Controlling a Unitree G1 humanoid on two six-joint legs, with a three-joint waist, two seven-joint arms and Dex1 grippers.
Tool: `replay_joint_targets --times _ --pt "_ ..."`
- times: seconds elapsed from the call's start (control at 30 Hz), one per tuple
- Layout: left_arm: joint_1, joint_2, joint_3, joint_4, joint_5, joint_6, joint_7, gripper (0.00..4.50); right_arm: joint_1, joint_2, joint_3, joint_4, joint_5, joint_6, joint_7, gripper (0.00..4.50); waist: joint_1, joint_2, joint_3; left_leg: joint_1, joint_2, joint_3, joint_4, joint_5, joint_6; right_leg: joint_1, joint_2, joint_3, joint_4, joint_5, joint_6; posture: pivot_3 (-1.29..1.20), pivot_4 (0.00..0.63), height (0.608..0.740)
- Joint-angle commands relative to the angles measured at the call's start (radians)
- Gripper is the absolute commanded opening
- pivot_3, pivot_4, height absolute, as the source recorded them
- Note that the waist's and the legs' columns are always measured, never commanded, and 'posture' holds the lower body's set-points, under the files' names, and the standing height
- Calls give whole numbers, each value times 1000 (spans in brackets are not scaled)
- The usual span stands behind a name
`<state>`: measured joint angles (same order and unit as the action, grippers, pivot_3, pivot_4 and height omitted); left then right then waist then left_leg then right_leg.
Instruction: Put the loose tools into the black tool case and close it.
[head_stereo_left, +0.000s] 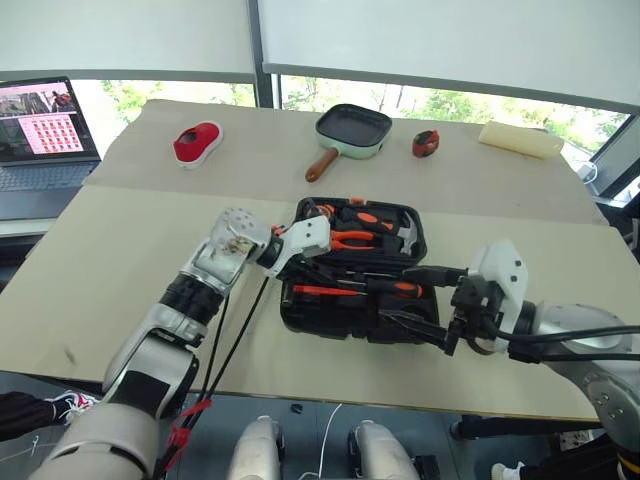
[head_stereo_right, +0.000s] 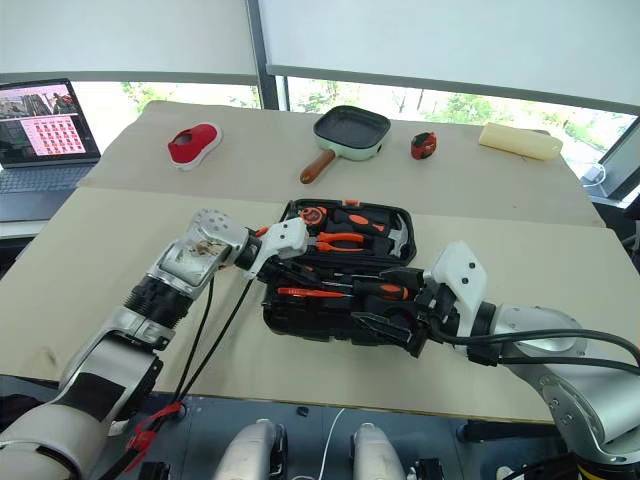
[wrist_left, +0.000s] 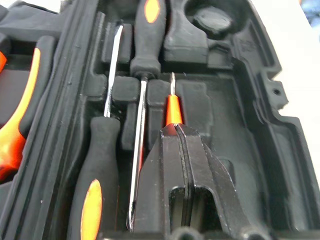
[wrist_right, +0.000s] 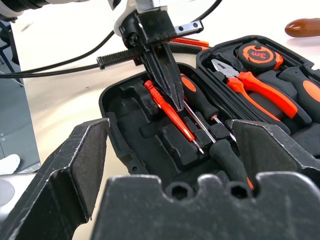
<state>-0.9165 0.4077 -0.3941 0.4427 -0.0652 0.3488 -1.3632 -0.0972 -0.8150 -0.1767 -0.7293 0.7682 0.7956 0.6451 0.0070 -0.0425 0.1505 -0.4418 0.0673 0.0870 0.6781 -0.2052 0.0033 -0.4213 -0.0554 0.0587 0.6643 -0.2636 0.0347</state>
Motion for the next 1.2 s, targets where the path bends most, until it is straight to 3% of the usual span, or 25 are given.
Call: replay_joint_targets --times 0.03,0.8,1.2 --pt "-1 -9 28 2 -3 1 32 20 -2 -8 -22 -30 9 -3 -9 4500 0 0 0 0 0 0 0 0 0 0 0 0 0 0 0 0 150 740" --pt "224 65 57 -146 2 23 116 20 -5 -3 7 -22 3 -8 -4 4500 -5 0 -1 2 0 0 0 0 0 2 0 0 0 0 0 0 150 740" --pt "206 114 276 -317 -183 122 166 20 -33 -8 24 1 -2 -14 8 4500 -7 0 -1 1 0 0 0 0 0 1 0 0 0 0 0 0 150 740"
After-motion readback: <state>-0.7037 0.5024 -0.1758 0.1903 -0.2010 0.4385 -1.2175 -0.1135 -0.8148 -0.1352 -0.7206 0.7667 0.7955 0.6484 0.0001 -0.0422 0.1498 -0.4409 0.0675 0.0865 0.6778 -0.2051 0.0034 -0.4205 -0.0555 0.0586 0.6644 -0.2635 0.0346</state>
